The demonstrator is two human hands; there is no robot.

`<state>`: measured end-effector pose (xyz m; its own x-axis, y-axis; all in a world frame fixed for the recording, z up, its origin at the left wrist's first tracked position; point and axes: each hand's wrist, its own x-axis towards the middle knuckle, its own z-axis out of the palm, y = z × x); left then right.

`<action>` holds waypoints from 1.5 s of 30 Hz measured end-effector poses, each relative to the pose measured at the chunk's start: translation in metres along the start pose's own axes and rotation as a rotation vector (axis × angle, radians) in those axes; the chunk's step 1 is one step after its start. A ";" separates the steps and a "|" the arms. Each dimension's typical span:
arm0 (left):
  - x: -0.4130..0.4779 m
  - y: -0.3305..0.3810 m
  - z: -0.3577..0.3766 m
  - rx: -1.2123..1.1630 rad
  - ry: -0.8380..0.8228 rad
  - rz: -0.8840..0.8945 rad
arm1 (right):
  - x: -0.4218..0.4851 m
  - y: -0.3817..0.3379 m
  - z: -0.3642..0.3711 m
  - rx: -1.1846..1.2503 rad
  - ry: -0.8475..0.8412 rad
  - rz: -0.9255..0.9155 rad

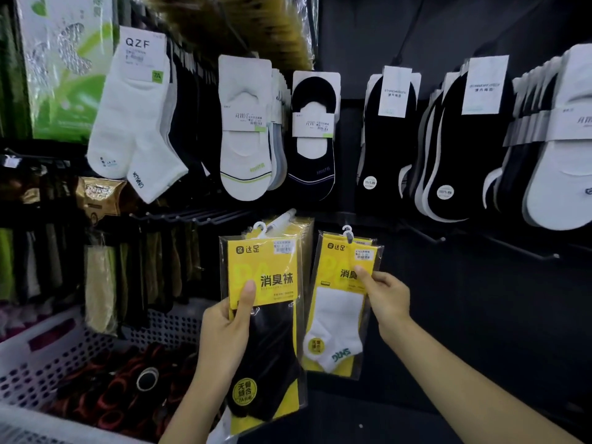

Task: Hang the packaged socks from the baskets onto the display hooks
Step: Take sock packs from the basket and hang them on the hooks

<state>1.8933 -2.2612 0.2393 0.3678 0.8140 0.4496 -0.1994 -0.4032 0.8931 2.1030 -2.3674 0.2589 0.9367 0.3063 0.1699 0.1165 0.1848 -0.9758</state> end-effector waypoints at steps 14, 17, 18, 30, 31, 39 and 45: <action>-0.021 -0.007 0.043 -0.063 -0.169 0.018 | -0.073 -0.005 -0.011 0.009 -0.518 0.026; -0.028 -0.006 0.053 -0.155 -0.248 -0.001 | -0.082 -0.003 -0.014 0.058 -0.474 -0.029; -0.029 -0.009 0.056 -0.176 -0.267 -0.001 | -0.082 -0.002 -0.017 0.090 -0.414 -0.044; -0.036 -0.023 0.073 -0.130 -0.405 -0.037 | -0.045 -0.012 -0.018 0.027 -0.158 -0.149; -0.035 -0.025 0.074 -0.125 -0.394 -0.041 | -0.041 -0.012 -0.014 0.013 -0.160 -0.141; -0.038 -0.077 0.083 -0.009 -0.397 -0.202 | -0.002 0.016 0.002 -0.077 0.002 0.089; -0.060 -0.113 0.078 0.134 -0.429 -0.270 | -0.020 0.075 -0.041 -0.115 0.076 0.227</action>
<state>1.9650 -2.2971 0.1124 0.7348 0.6631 0.1428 0.0618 -0.2752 0.9594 2.1067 -2.3978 0.1769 0.9648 0.2557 -0.0616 -0.0665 0.0105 -0.9977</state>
